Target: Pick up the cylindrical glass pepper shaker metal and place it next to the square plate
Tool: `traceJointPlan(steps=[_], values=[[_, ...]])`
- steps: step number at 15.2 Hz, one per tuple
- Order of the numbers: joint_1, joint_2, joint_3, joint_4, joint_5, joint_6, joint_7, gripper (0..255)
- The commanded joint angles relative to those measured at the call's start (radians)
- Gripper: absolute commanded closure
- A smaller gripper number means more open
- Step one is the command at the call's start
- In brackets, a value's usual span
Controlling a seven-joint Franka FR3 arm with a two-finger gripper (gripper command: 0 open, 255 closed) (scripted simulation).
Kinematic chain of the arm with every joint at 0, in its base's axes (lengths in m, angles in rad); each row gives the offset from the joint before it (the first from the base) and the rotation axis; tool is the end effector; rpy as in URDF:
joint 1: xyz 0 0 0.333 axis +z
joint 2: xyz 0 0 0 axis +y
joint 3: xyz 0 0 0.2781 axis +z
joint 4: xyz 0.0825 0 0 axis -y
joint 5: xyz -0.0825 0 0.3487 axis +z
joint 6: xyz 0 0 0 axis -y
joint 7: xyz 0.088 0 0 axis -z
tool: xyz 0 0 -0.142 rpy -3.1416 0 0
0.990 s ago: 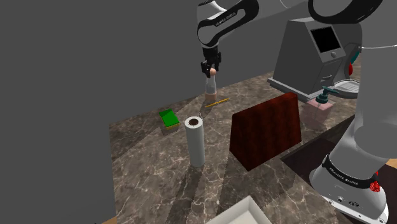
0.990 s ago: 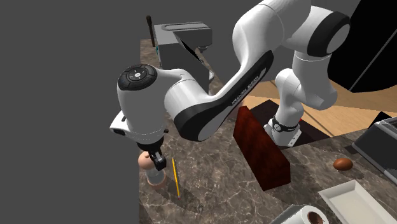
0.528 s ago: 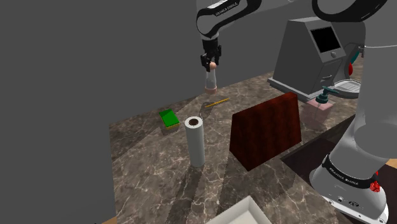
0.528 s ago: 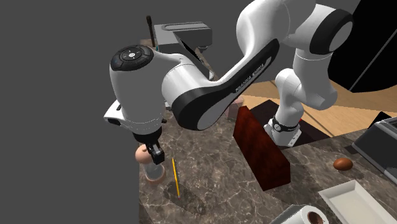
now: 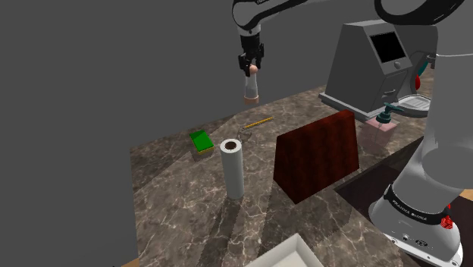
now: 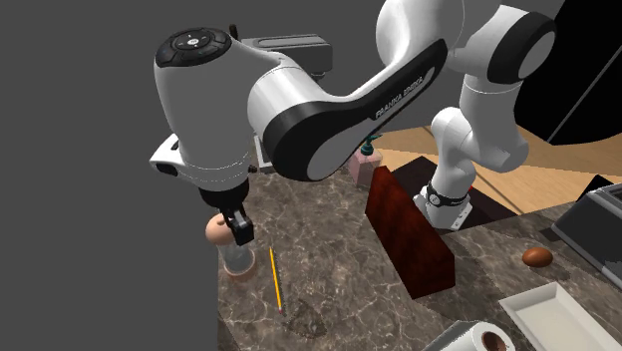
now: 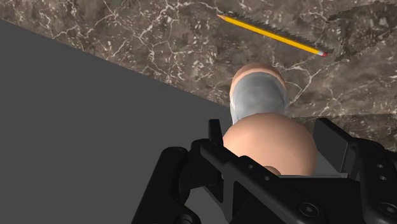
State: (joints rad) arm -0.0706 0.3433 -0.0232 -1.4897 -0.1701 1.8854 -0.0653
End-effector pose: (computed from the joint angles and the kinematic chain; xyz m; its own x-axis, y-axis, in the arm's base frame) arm 0.6209 -0.0752 0.4209 0.9990 0.0248 0.0365 0.0180 -0.9846 0.1739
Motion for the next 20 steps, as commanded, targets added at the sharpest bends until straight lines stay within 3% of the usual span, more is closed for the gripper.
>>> traceJointPlan(steps=[1,20], values=[[0.001,-0.003,0.0,0.024,0.001,-0.027,-0.004,255],[0.005,0.045,0.0,0.352,0.009,-0.304,-0.046,255]])
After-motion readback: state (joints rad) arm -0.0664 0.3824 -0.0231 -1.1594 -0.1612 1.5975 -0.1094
